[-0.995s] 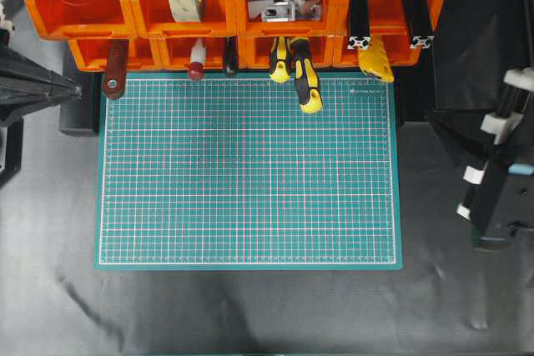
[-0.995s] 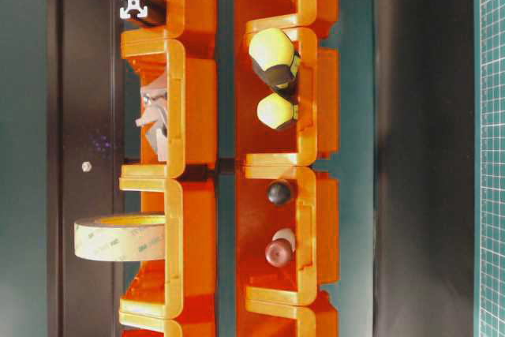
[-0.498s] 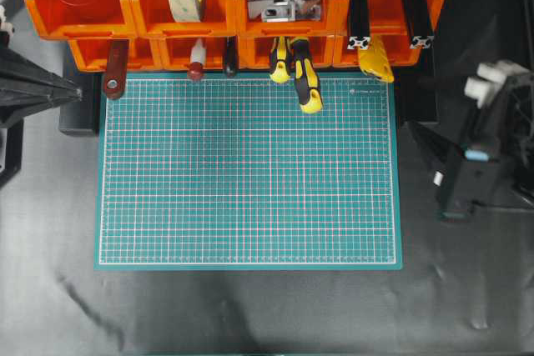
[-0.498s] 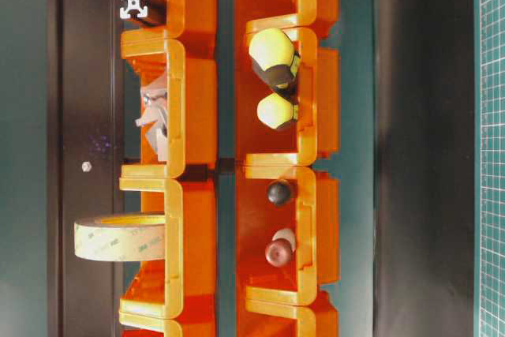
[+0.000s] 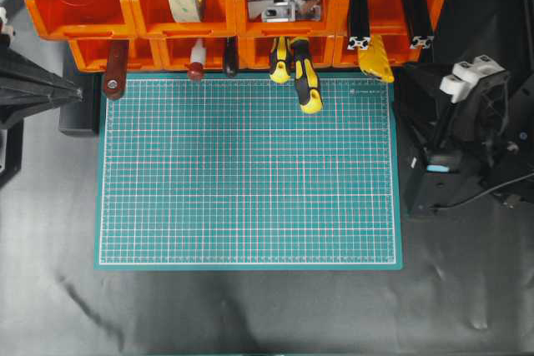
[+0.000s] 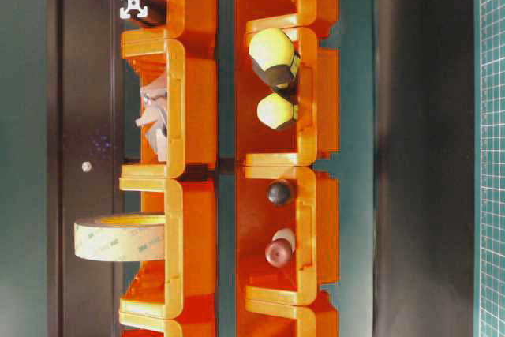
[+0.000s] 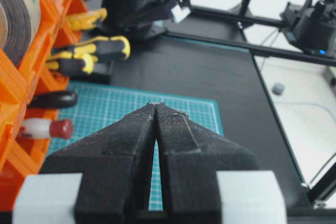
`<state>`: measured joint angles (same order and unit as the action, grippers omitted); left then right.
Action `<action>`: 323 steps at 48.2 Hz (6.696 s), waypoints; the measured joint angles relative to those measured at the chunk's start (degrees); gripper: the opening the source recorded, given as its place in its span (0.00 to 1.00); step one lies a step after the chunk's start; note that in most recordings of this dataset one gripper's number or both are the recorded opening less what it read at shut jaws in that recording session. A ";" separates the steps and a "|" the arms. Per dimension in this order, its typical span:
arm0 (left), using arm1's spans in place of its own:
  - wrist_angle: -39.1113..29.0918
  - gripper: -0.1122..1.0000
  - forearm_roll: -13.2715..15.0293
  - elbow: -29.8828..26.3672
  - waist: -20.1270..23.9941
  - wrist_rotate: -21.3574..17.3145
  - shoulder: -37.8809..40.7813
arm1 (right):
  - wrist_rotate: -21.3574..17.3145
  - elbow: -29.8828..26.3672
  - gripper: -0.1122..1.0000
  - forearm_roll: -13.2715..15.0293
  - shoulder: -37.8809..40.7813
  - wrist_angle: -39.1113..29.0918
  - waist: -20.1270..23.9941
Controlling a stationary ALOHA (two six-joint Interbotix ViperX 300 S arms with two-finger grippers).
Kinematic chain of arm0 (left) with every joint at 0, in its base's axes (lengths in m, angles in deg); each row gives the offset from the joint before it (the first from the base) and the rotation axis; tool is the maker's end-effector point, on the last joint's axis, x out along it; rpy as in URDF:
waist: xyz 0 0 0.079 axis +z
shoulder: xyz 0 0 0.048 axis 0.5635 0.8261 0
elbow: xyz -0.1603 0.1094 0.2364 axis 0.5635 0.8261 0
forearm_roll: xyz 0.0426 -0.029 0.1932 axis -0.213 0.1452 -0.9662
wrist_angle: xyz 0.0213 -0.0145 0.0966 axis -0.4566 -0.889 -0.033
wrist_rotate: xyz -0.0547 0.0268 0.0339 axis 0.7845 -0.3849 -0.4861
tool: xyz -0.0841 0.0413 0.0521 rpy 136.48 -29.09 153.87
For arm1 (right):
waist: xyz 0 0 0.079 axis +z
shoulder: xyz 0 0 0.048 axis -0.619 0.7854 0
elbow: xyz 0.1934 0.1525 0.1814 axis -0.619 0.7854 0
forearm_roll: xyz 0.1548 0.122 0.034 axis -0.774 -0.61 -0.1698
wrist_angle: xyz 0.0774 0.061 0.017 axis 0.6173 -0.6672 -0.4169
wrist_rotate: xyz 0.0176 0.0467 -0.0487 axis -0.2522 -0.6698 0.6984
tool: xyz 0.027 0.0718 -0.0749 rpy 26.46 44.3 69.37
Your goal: Pick cutter from container rack with right arm.
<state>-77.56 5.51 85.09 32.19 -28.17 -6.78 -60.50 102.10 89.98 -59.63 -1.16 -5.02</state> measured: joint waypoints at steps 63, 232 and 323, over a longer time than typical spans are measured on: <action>-3.52 0.11 -0.09 -0.35 0.09 0.35 -3.16 | -4.92 -1.76 0.67 7.03 5.19 5.89 -7.38; -10.28 0.11 0.00 -1.76 0.88 0.35 -9.76 | -49.22 -13.54 0.09 25.05 -13.97 46.23 -6.77; -10.28 0.11 0.00 -3.96 1.05 0.53 -7.47 | -37.35 2.20 0.09 20.57 -32.61 54.76 -13.80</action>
<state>-87.84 5.51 81.14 33.24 -27.65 -14.25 -97.85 104.30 110.55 -92.24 53.59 -18.82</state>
